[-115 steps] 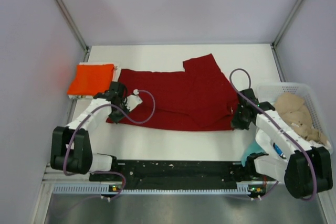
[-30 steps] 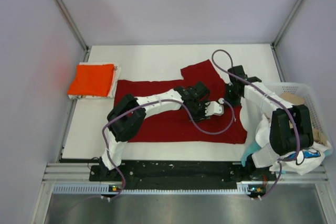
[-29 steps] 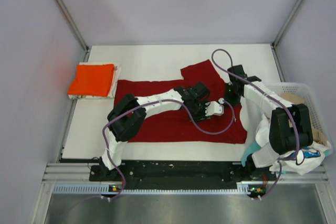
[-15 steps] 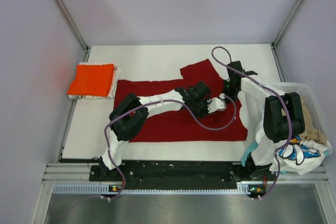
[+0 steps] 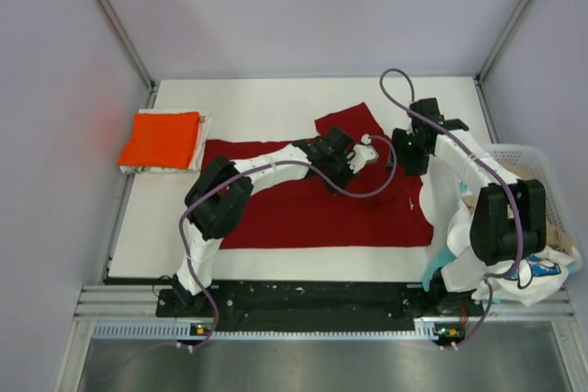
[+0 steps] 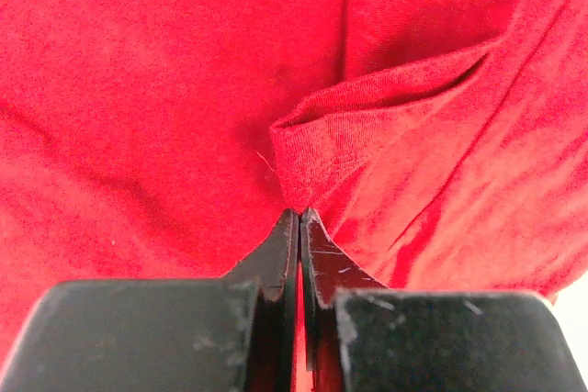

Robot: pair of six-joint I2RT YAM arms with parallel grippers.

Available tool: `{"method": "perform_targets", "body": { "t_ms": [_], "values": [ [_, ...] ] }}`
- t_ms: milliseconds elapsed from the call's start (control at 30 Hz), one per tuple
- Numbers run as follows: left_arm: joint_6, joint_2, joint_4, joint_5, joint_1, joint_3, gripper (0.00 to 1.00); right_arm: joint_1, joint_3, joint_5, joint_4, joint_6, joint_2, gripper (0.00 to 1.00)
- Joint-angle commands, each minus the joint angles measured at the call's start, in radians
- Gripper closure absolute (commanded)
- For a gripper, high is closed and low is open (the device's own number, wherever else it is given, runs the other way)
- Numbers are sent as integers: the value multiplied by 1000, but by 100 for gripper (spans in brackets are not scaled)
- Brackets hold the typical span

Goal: Fold and stack the t-shirts
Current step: Fold the flattened tshirt in 1/3 of the way

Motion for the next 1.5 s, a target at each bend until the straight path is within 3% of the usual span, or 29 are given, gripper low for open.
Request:
{"method": "perform_targets", "body": {
  "t_ms": [0,100,200,467,800,1033,1300,1467],
  "values": [
    [-192,-39,45,17,38,20,100,-2,-73,-110,-52,-37,-133,52],
    [-264,-39,57,49,91,20,100,12,-166,-162,-5,-18,-193,81],
    [-303,-11,46,59,122,37,100,29,-242,-205,43,-15,-188,99],
    [-344,27,31,97,130,18,100,161,-253,-172,83,28,-106,100],
    [-344,29,29,102,130,20,100,161,-208,-58,149,60,55,100],
    [-350,46,5,122,131,37,100,161,-86,66,164,71,108,100],
    [-318,36,-17,57,142,70,97,158,33,57,122,37,189,100],
    [-324,49,-34,50,170,92,89,156,167,11,133,32,282,100]
  ]
}}
